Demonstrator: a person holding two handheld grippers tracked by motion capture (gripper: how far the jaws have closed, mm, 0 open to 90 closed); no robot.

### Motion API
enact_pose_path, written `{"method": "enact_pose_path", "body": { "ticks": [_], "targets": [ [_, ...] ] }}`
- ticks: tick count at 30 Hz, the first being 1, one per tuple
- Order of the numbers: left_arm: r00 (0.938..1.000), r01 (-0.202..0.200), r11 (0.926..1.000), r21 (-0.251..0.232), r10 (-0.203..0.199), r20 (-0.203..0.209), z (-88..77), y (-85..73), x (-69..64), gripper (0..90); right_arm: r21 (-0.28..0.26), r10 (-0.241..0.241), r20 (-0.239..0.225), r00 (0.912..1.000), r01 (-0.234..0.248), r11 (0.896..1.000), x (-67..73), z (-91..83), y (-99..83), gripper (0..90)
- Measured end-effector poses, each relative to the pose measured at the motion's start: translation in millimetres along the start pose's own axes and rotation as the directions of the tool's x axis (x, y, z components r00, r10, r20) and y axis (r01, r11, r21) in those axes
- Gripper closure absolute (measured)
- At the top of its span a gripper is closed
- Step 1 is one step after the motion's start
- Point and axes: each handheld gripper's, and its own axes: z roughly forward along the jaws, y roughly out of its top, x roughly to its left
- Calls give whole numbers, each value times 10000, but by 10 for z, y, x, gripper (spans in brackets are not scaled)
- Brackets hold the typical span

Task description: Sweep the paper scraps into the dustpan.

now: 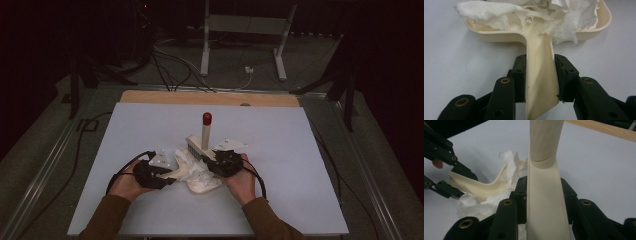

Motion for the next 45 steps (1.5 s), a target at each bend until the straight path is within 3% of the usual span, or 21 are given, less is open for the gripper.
{"method": "enact_pose_path", "body": {
  "ticks": [21,45],
  "targets": [
    [9999,124,9985,-531,-128,-83,79,-158,-31,662,-2,-412,213,9989,413,9991,0,-37,60,679],
    [9999,56,9982,-594,-63,-117,116,-209,-34,663,-786,-75,468,9989,111,9968,-113,-193,226,679]
  ]
}}
